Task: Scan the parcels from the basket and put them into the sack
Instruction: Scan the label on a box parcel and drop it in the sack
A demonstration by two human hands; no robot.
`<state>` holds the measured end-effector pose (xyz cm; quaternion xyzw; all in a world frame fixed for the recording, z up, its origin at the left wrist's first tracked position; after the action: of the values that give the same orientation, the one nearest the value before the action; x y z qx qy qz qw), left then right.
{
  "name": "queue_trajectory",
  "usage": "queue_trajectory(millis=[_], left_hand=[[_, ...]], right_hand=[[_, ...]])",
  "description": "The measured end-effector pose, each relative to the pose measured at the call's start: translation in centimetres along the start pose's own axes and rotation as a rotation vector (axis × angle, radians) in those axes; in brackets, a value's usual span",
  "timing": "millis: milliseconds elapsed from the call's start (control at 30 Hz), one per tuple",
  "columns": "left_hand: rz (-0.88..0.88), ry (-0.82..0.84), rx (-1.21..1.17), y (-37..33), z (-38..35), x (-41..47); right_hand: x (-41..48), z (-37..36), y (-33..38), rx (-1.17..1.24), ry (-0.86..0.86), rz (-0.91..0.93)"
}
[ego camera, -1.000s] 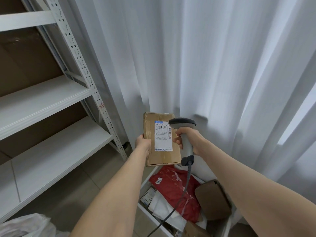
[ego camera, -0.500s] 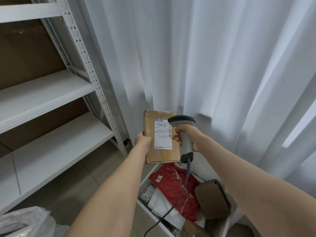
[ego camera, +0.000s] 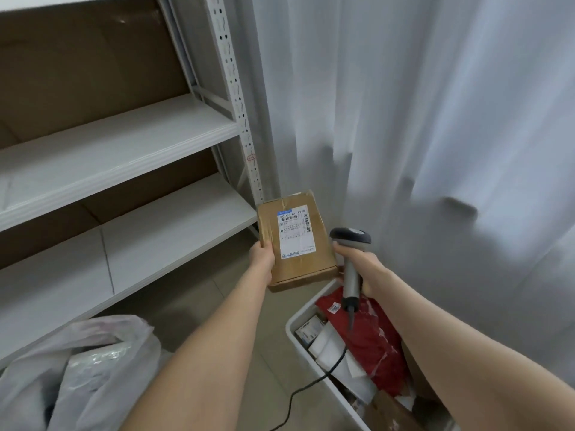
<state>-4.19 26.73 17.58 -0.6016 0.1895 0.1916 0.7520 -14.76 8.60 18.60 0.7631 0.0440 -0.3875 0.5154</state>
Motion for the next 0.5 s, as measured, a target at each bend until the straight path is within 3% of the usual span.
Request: queue_trajectory(millis=[233, 500], left_hand=[[0.093, -0.151, -0.069, 4.9, 11.2, -2.7], [0.246, -0.233, -0.227, 12.5, 23.2, -8.3]], right_hand=[[-1.5, -9.3, -5.1, -0.192, 0.195, -0.064], [-5.8, -19.7, -13.4, -0.306, 0.283, -0.098]])
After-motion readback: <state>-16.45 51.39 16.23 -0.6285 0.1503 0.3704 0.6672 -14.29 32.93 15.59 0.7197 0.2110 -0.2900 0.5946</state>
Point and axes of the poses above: each hand's wrist, its own x-axis towards the middle knuckle, its own z-axis out of the back of the hand, y = z × x, the point moved 2 cm from there along x, towards the middle knuckle, and after that the axes turned 3 degrees about x, right-handed, at the moved point
